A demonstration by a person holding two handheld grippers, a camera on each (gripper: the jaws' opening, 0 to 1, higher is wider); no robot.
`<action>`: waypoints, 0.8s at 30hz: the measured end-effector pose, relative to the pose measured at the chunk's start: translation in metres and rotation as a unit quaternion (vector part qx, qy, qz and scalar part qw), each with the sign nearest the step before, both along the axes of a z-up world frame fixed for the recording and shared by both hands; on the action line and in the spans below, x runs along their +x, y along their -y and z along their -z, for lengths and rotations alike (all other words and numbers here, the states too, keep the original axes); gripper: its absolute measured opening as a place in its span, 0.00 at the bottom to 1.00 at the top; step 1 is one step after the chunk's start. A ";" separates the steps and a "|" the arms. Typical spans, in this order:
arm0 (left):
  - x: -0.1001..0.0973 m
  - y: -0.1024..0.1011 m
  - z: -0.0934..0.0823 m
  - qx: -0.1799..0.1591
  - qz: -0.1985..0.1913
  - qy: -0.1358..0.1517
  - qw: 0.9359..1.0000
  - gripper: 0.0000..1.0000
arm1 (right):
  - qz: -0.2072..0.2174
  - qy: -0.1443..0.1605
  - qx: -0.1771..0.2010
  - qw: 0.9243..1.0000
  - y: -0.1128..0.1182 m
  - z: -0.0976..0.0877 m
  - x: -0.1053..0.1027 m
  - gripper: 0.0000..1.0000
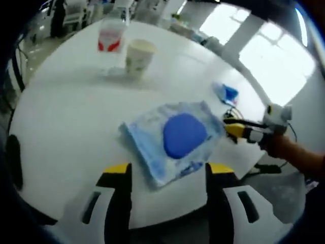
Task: Arrange the tabletop items into an orderly group along one side of the table until the central work area is clear of visible clutter.
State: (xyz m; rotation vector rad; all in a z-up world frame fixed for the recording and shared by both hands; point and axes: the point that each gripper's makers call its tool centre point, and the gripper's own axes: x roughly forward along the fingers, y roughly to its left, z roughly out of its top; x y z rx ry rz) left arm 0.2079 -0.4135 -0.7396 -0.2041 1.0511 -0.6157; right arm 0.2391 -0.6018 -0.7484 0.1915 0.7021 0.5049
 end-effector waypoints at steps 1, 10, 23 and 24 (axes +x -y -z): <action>-0.003 0.003 0.002 -0.004 0.006 -0.011 1.000 0.48 | -0.001 -0.003 0.005 1.000 -0.002 0.001 0.000 0.27; -0.004 0.006 0.016 -0.003 0.006 -0.048 0.999 0.43 | -0.018 -0.030 0.018 0.999 -0.019 0.012 -0.009 0.15; -0.003 0.001 0.024 0.003 0.007 -0.064 0.998 0.15 | -0.004 -0.049 0.023 0.999 -0.015 0.013 -0.013 0.01; -0.005 0.001 0.024 0.003 0.010 -0.066 0.998 0.13 | -0.003 -0.050 0.022 0.999 -0.015 0.013 -0.013 0.01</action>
